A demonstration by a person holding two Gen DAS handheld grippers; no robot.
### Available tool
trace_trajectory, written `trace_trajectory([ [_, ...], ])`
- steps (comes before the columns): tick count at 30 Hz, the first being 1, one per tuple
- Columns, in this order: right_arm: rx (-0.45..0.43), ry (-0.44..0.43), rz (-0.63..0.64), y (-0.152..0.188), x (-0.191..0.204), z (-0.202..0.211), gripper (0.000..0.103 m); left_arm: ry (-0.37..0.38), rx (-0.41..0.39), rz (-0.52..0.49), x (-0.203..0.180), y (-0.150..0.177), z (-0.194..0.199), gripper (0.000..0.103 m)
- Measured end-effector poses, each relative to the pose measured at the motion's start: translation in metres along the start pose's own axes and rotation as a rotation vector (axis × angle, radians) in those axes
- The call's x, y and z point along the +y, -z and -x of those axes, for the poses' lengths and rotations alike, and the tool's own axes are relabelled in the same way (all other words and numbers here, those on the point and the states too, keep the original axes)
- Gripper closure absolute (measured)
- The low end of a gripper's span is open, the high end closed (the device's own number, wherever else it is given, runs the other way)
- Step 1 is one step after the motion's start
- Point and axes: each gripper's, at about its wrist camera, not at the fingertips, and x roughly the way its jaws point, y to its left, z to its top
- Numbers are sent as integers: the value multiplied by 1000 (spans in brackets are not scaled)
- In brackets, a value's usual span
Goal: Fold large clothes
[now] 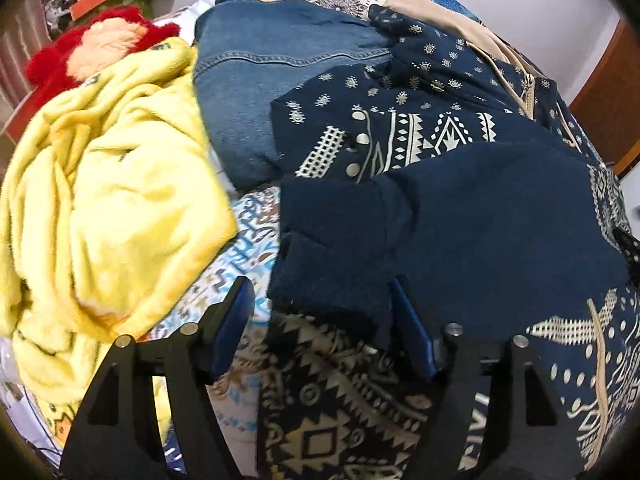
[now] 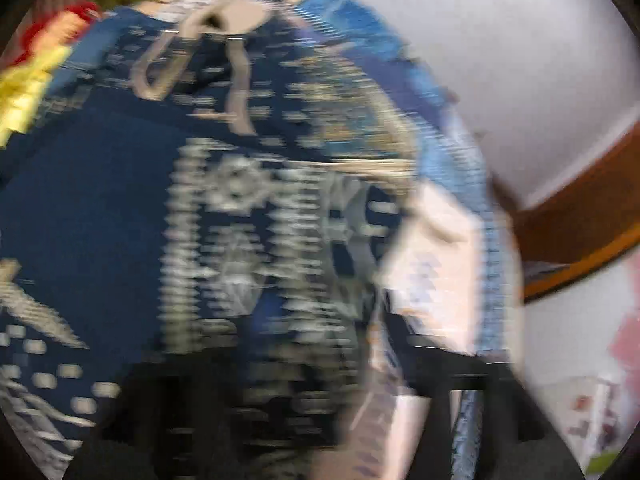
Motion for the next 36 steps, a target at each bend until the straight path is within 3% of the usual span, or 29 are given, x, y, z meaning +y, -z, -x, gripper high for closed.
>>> trace_trajectory([
  [4,40,-152,-87,16,-24,-2,0,-49,-2,-40,-2,9,12,28],
  [10,8,-157,-99,14,-41,16,0,-90,-52,-82,-16,-4,47,28],
  [20,-185,-308,-177,-56,-49,71,0,-55,-249,-181,-60,-67,106,24],
  [28,-273,-415,-212,-135,-39,69,0,-67,-323,-213,-84,-131,90,20],
  [33,-221,-451,-239,-182,-22,22,0,-42,-293,-154,-79,-169,53,20],
  [36,-158,-464,-257,-206,-10,-17,0,18,-226,-87,-70,-195,16,20],
])
